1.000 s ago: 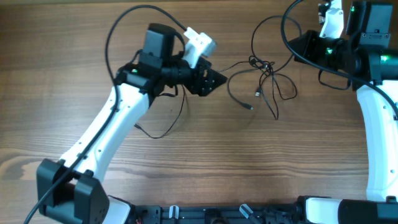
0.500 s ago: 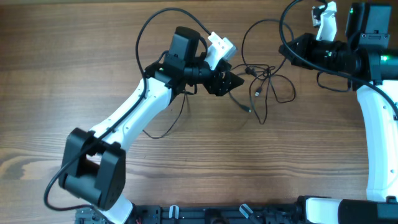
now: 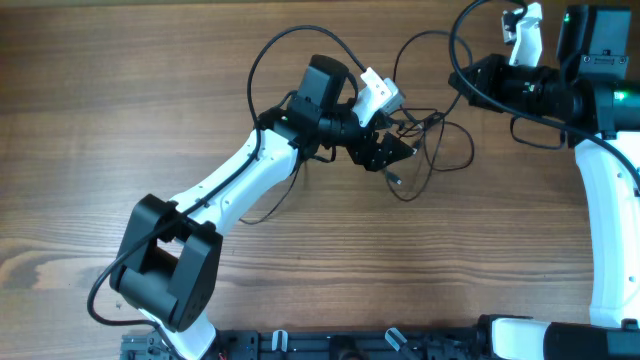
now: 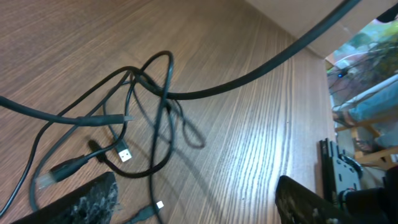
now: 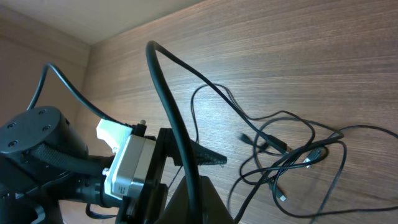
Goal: Untangle cables
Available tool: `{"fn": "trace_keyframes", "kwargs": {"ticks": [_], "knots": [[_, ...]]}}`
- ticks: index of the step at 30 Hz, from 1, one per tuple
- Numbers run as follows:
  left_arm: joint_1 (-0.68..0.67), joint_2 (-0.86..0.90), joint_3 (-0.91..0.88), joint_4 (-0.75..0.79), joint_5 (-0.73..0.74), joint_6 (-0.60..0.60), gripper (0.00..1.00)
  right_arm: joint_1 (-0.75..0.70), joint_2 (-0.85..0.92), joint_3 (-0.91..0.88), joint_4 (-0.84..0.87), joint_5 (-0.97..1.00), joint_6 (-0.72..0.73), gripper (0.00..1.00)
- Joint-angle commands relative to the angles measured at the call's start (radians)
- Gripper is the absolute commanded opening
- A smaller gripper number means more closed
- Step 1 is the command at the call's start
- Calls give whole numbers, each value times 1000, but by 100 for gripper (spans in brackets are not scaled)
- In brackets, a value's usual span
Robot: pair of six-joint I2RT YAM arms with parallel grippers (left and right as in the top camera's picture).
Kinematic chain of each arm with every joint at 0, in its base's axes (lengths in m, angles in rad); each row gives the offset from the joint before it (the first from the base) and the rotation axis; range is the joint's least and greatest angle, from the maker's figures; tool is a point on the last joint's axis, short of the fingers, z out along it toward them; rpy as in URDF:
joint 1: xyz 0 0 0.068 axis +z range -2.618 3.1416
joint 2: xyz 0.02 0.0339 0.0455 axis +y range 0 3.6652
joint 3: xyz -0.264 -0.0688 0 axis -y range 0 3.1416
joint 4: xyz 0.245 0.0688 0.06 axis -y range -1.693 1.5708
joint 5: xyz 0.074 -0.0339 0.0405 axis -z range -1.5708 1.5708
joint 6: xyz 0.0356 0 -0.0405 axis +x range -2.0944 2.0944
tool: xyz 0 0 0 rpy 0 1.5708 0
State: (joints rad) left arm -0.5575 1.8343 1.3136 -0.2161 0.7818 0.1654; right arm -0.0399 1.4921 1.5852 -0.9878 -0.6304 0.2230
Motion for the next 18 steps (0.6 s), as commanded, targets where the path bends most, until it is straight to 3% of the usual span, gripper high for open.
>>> {"fn": "trace_keyframes", "kwargs": {"ticks": [1,3,11,18], "knots": [[0,13,19,3,37,11,71,4,-26,13,3,11,-21,4],[0,13,19,3,36,11,67,4,-26,13,3,11,-21,4],[-2,14,19,-12,-25,11,73,4,-26,13,0,1,-21,4],[-2,83,19,-11,-73,14,70,4,-26,13,-2,0,-17,4]]}}
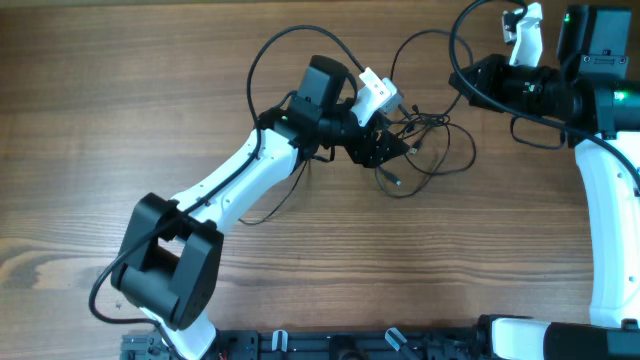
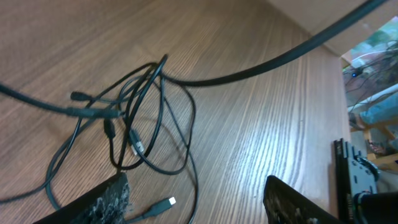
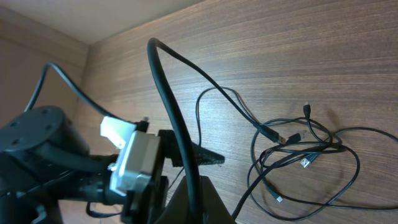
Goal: Untangle cables
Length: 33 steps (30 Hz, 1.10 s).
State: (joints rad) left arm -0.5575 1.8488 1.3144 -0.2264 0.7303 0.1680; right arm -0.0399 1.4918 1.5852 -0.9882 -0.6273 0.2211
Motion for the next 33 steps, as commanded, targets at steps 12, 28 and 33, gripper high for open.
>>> {"fn": "trace_keyframes", "kwargs": {"ticks": [12,28,33], "knots": [[-4,143,18,71,-21,8,51,4,-26,13,-5,-3,-19,4],[-76,172,18,117,-223,-51,46,4,-26,13,-11,-3,-19,4],[-77,208,18,119,-238,-53,46,4,-26,13,-12,-3,-21,4]]}}
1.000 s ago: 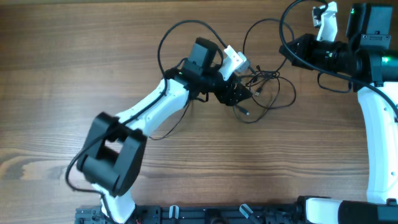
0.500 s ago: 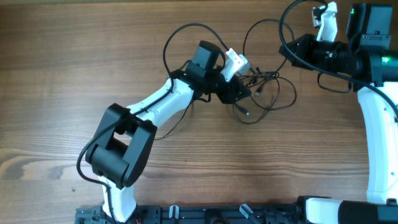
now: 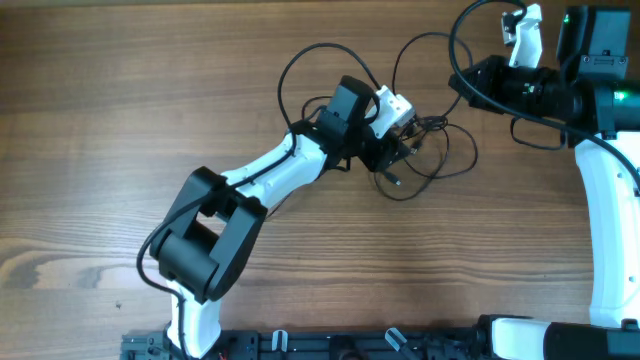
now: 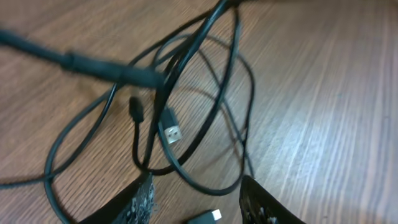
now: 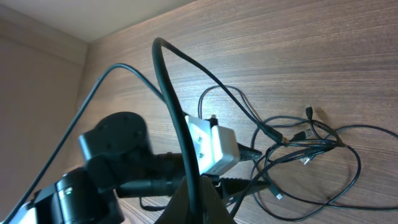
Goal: Untangle cables
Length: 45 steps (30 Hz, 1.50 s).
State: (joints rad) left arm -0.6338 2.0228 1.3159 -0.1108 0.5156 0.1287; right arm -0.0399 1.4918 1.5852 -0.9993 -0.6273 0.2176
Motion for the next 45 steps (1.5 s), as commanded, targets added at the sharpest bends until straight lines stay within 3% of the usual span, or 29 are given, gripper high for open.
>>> {"fn": "trace_keyframes", "kwargs": {"ticks": [1,3,6,7,9,11,19,22,26,27,29,31,41,42,45], "knots": [[-1,35,17,3,-24,-18,46,4,-26,13,-1,-3,-17,4],[-3,37,16,5,-24,-18,39,4,-26,13,-1,-3,-17,4],[-3,37,16,17,-24,-19,18,4,-26,13,-1,-3,-17,4],[-3,37,17,21,-24,-27,19,4,-26,13,-1,-3,-17,4],[-3,37,17,30,-24,-37,32,4,-26,13,-2,-3,-21,4],[-3,37,16,32,-24,-37,38,4,-26,13,-5,-3,-21,4],[-12,53,16,57,-23,-86,39,4,-26,13,-11,-3,-32,4],[-23,63,17,74,-19,-93,33,4,-26,13,-11,-2,-33,4],[-38,76,17,84,-20,-93,33,4,-26,13,-12,-2,-32,4],[-39,80,17,85,-20,-93,30,4,-26,13,-12,-2,-34,4],[-38,85,17,83,-20,-93,8,4,-26,13,-13,-2,-34,4],[-31,85,17,72,-20,-93,4,4,-26,13,-15,-2,-35,4],[41,50,18,49,-14,-138,7,4,-26,13,-26,24,-35,4],[41,48,18,56,-12,-138,19,4,-26,13,-26,24,-35,4],[34,48,18,73,-12,-138,42,4,-26,13,-28,24,-35,5]]}}
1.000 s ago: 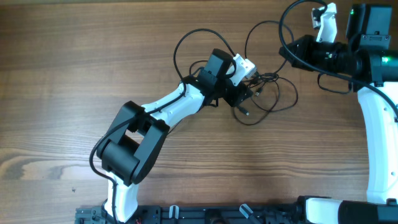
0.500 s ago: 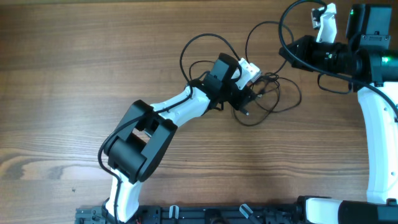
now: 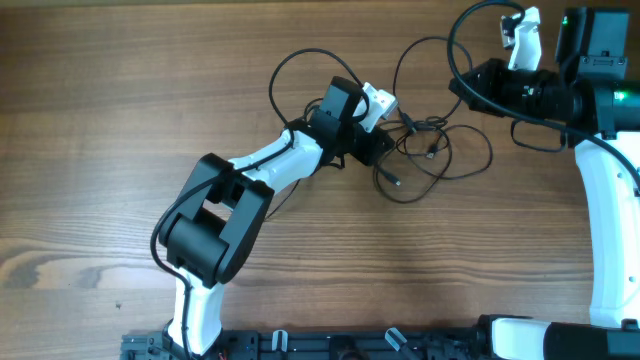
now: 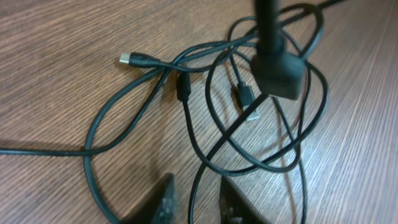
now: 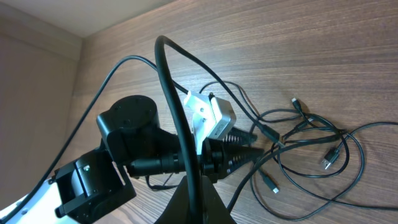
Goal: Untangle cables
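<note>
A tangle of thin black cables (image 3: 432,152) lies on the wooden table, right of centre. My left gripper (image 3: 379,146) is low at the tangle's left end. In the left wrist view its fingers (image 4: 168,198) stand open by a narrow gap, with one thin strand (image 4: 194,180) running between them. A blurred black plug (image 4: 277,68) hangs over the loops. My right gripper (image 3: 468,84) is raised at the back right, shut on a thick black cable (image 5: 174,99) that arches up from its jaws (image 5: 199,205). The tangle (image 5: 311,146) shows below it.
The left arm's own black lead (image 3: 300,65) loops behind its wrist. The white right arm (image 3: 605,220) runs down the right edge. A black base rail (image 3: 300,345) lines the front edge. A beige wall (image 5: 31,74) borders the table's far side.
My left gripper's fingers have narrowed, and a thin strand now lies between them. The gripper sits slightly further left. The tangle has spread rightward into a wider loop. The right gripper still holds the thick cable.
At first my left gripper hung wide open beside the tangle while the right held the thick cable high. Then the loops were bunched tighter. Later the left arm reached further in, fingers closer together. Now they straddle one strand and the tangle lies wider.
</note>
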Available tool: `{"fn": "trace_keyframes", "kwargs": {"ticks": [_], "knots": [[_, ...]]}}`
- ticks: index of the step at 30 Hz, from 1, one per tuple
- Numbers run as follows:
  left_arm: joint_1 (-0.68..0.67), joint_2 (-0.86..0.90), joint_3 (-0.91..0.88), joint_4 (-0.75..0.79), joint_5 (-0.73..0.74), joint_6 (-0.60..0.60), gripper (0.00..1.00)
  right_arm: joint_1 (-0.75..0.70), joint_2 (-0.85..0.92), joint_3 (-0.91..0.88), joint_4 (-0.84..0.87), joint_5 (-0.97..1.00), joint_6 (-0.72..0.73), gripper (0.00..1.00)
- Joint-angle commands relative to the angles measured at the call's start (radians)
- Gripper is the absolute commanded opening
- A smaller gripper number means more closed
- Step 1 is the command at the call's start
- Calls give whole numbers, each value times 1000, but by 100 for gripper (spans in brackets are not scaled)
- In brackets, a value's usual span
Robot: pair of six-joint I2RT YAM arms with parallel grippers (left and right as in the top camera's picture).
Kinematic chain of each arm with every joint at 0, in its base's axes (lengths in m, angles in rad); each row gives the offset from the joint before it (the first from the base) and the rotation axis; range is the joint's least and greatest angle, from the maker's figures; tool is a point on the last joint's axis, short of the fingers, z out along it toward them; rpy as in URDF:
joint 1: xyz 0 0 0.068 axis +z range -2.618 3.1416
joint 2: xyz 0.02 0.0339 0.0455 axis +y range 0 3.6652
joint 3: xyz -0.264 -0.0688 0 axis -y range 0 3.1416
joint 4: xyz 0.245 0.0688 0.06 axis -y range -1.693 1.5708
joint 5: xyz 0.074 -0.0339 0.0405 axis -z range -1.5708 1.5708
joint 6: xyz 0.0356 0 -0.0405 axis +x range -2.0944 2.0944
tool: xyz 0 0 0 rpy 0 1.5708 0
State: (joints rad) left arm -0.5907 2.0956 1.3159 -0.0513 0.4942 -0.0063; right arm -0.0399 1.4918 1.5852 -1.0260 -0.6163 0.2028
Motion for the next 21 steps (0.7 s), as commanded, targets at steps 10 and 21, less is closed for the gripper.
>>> {"fn": "trace_keyframes", "kwargs": {"ticks": [10,21], "knots": [[-25,-25,18,101,10,-3,54,4,-29,13,-27,8,-47,5],[-40,-19,18,221,77,-31,42,4,-58,13,-34,-14,-46,4]]}}
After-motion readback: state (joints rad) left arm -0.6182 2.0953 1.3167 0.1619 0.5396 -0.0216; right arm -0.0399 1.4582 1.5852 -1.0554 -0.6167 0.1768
